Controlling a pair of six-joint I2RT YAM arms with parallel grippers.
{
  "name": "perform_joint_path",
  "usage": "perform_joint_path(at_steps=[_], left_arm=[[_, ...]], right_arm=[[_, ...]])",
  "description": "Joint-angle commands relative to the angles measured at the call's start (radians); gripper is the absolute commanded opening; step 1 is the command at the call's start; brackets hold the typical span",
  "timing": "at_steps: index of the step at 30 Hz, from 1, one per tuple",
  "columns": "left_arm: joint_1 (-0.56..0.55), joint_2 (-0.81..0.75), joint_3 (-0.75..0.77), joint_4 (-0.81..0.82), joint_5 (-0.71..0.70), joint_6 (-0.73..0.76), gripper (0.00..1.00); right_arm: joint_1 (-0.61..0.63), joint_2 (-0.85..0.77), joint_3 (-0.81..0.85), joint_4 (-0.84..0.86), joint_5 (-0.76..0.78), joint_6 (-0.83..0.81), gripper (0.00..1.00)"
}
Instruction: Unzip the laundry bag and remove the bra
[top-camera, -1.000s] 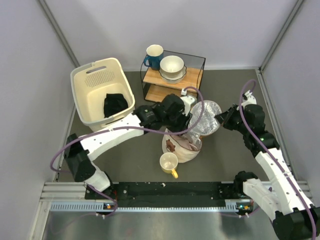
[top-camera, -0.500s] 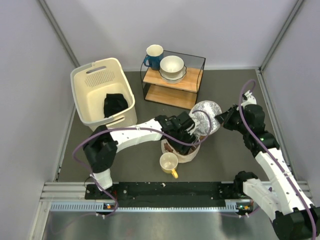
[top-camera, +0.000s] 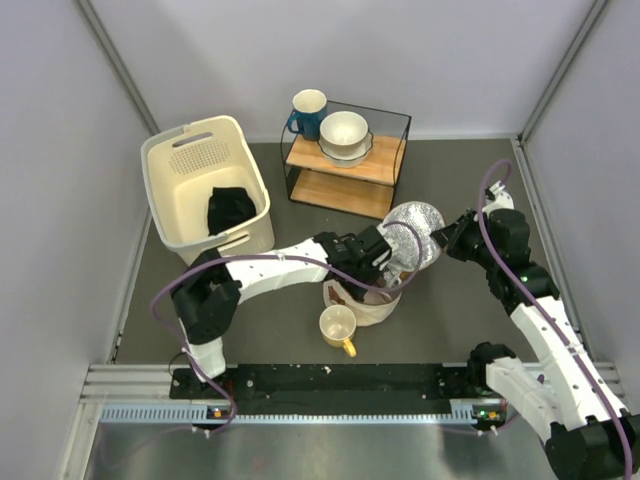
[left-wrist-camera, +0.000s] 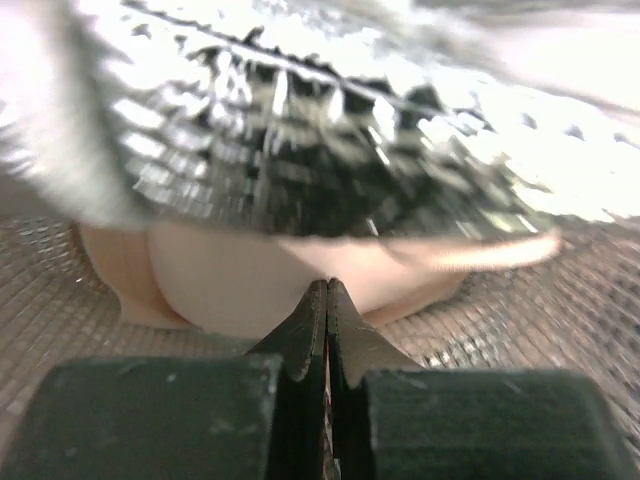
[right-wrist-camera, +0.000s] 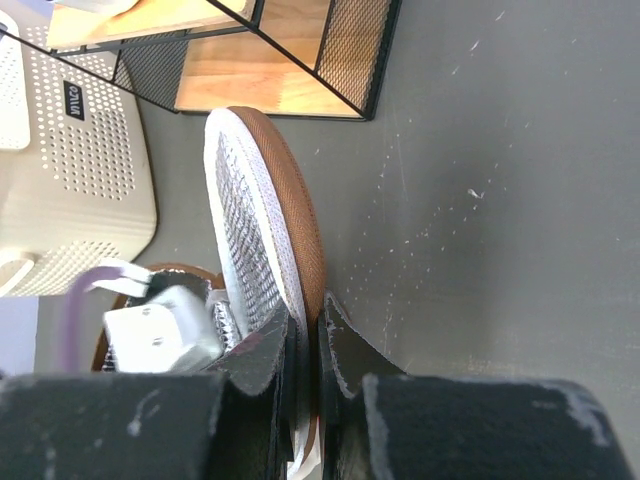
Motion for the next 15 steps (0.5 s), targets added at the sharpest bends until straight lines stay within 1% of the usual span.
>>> perform_joint_path(at_steps=[1, 3, 5, 10, 12, 15], left_arm=[[0.025, -0.175, 0.086, -0.031, 0.037, 0.027, 0.0], [0.036, -0.252, 0.08, 0.008, 0.13, 0.035, 0.0], [0.041, -0.305, 0.086, 0.019, 0.153, 0.038, 0.0], [0.082, -0.35, 0.194, -0.054, 0.164, 0.062, 0.0], [0.094, -0.376, 0.221, -0.056, 0.175, 0.064, 0.0], [0.127, -0.404, 0.223, -0.034, 0.231, 0.059, 0.0]], right_arm=[[-0.002, -0.017, 0.033, 0.008, 0.012, -0.019, 0.0], [-0.004, -0.019, 0.03, 0.008, 0.024, -0.017, 0.0], [-0.002, -0.016, 0.028, 0.009, 0.033, -0.017, 0.0], [-0.004, -0.017, 0.033, 0.008, 0.027, -0.023, 0.0], [-0.004, -0.02, 0.031, 0.008, 0.027, -0.022, 0.0], [-0.002, -0.025, 0.025, 0.009, 0.021, -0.017, 0.0]])
